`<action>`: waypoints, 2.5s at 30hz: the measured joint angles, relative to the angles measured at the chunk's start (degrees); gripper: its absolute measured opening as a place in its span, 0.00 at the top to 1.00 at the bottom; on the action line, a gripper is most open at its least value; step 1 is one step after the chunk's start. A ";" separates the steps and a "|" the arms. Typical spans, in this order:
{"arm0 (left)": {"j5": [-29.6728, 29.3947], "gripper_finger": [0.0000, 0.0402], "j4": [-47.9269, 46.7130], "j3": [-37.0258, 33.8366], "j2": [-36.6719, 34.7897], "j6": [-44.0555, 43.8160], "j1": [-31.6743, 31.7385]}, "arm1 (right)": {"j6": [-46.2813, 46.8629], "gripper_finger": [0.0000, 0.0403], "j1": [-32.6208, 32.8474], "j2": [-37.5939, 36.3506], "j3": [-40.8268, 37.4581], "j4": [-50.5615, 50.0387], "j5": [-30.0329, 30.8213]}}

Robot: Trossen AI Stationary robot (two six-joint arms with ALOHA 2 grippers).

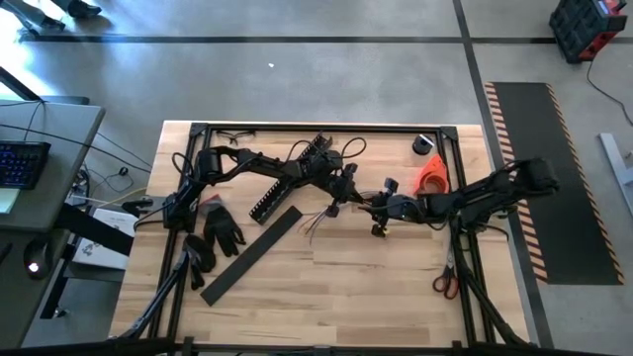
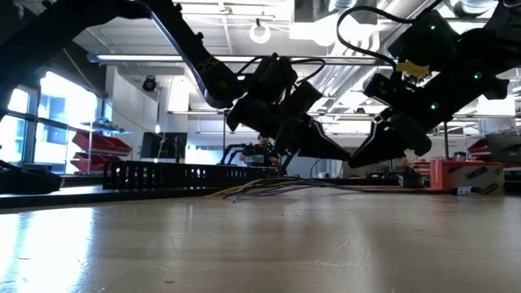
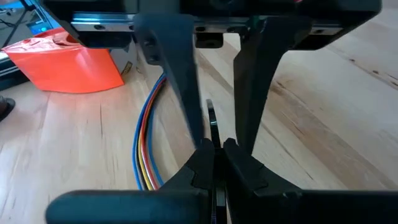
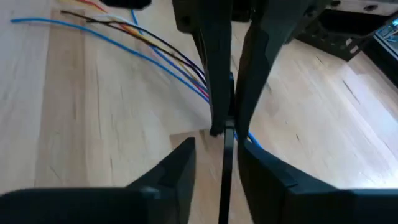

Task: Ziptie cables
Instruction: Wrap the cables together using the black zip tie

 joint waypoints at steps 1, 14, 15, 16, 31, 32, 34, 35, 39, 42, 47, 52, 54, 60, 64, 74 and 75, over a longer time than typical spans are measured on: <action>0.03 1.00 -0.05 0.00 0.01 0.02 0.00 | 0.00 0.79 0.00 0.02 0.01 0.00 0.00; 0.11 1.00 -1.42 0.00 0.01 0.44 0.56 | 8.38 1.00 1.90 -0.18 0.12 -7.30 1.04; 0.25 1.00 -1.46 0.00 0.01 0.46 0.75 | 10.07 1.00 2.63 -0.20 0.12 -8.57 1.48; 0.38 1.00 -1.47 0.00 0.01 0.47 0.92 | 11.91 1.00 3.53 -0.22 0.14 -9.76 1.80; -0.21 1.00 -2.45 0.00 0.01 1.45 1.88 | 37.41 1.00 15.64 -7.71 1.85 -42.25 0.68; -0.27 1.00 -2.45 0.00 0.01 1.45 1.76 | 37.35 1.00 15.23 -9.46 2.56 -47.28 -0.50; -0.28 1.00 -2.45 0.00 0.01 1.47 1.55 | 36.85 0.99 13.48 -12.77 4.29 -58.16 -3.30; -0.30 1.00 -2.45 0.00 0.01 1.45 1.40 | 36.52 0.97 12.31 -14.25 4.96 -62.64 -4.16; -0.26 1.00 -2.35 0.00 0.01 1.45 0.85 | 35.49 0.82 8.22 -18.81 5.56 -61.38 -5.80; -0.23 1.00 -1.94 0.00 0.01 1.47 0.45 | 31.13 0.68 6.58 -19.51 5.54 -52.42 -1.00; -0.16 1.00 -1.54 0.00 0.01 1.45 0.07 | 13.60 0.51 4.99 -15.04 5.60 -31.69 4.55; -0.12 1.00 -0.77 0.00 0.01 1.45 -0.07 | 5.41 0.50 2.49 -5.10 5.59 -19.40 4.42; -0.10 1.00 -0.84 0.00 0.01 1.43 -0.09 | 4.10 0.53 1.93 -1.86 5.58 -15.54 4.42; -0.02 1.00 -0.80 0.00 0.01 1.45 -0.31 | 2.45 0.67 1.95 1.83 5.63 -9.56 4.42; 0.01 1.00 -0.88 0.00 0.01 1.49 -0.31 | 2.70 0.77 1.92 1.85 5.63 -9.75 4.44; 0.07 1.00 -1.49 0.00 0.01 1.49 -0.32 | 5.70 0.99 2.99 1.81 5.67 -11.23 3.89; 0.08 1.00 -1.61 0.00 0.01 1.52 -0.25 | 7.00 0.99 3.32 1.79 5.71 -12.01 3.89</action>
